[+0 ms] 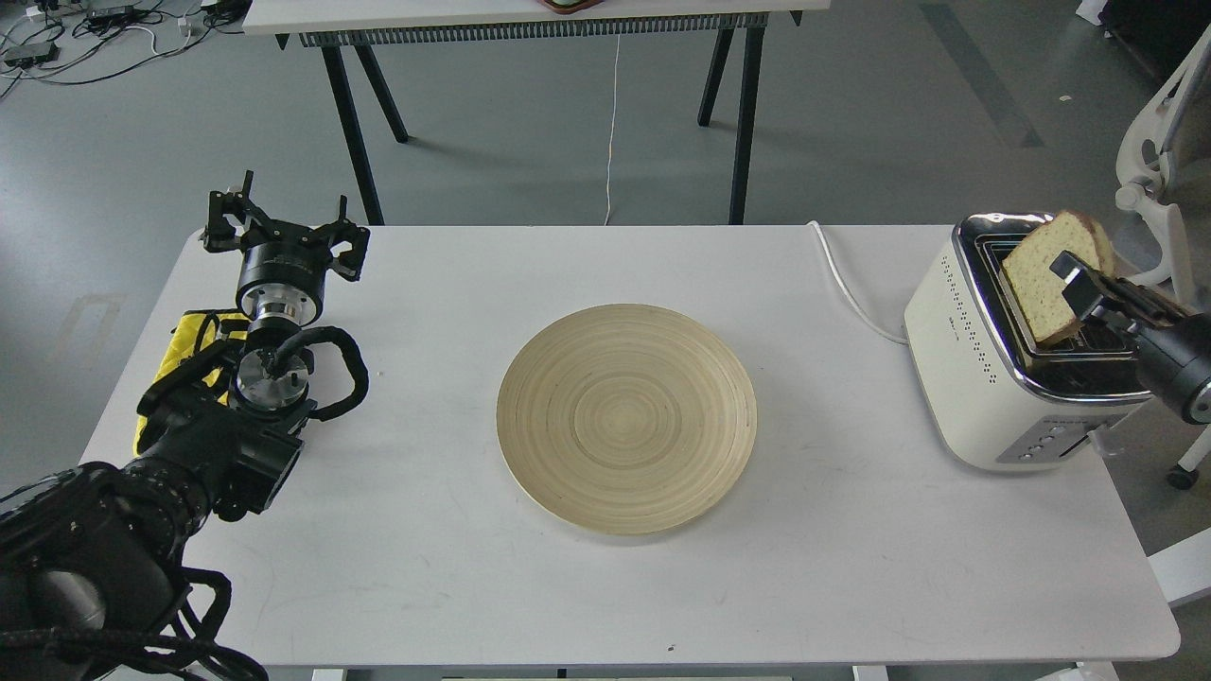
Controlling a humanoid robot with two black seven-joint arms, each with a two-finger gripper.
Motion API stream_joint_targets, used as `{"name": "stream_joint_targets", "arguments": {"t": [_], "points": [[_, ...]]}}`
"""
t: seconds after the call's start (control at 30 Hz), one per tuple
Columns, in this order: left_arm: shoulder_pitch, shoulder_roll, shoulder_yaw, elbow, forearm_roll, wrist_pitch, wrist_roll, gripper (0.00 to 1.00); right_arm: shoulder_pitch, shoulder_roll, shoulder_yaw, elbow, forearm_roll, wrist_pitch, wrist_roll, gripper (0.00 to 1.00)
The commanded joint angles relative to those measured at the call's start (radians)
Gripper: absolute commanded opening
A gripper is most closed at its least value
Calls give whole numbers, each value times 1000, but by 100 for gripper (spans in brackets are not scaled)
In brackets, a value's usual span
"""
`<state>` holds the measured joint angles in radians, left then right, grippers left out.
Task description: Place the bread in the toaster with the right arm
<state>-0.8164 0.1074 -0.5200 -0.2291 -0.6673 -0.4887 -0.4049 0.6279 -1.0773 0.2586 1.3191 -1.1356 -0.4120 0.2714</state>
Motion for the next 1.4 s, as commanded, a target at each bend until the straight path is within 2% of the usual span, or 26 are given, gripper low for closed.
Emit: {"name": "stream_joint_targets", "arguments": {"t": [0.0, 0.17, 0.3, 0.43, 0.6, 0.73, 0.8, 0.97, 1.07, 1.13, 1.37], "points": [[0, 0, 1, 1, 0, 0, 0, 100, 9, 0, 10, 6, 4, 1, -1, 99], [-1, 0, 0, -1, 0, 0, 0, 100, 35, -9, 103, 35, 14, 2, -8, 99], [0, 0, 0, 1, 0, 0, 0, 100, 33, 19, 215, 97, 184, 9, -9, 99], [-1, 0, 1, 1, 0, 0, 0, 100, 36, 169, 266, 103, 439, 45, -1, 99], [0, 0, 0, 1, 0, 0, 0, 100, 26, 400, 332, 74, 611, 172, 6, 99], [0, 0, 0, -1, 0, 0, 0, 100, 16, 603, 355, -70, 712, 300, 70, 99], [0, 0, 0, 1, 0, 0, 0, 100, 15, 681, 367, -171, 772, 410, 104, 99], [0, 0, 0, -1, 0, 0, 0, 100, 4, 789, 451, -403, 904, 688, 164, 99], [-1, 0, 0, 1, 0, 0, 0, 100, -2, 836, 499, -530, 945, 846, 169, 99], [-1, 0, 1, 1, 0, 0, 0, 100, -4, 846, 518, -560, 945, 887, 169, 99], [-1, 0, 0, -1, 0, 0, 0, 100, -19, 846, 518, -561, 945, 886, 170, 99]]}}
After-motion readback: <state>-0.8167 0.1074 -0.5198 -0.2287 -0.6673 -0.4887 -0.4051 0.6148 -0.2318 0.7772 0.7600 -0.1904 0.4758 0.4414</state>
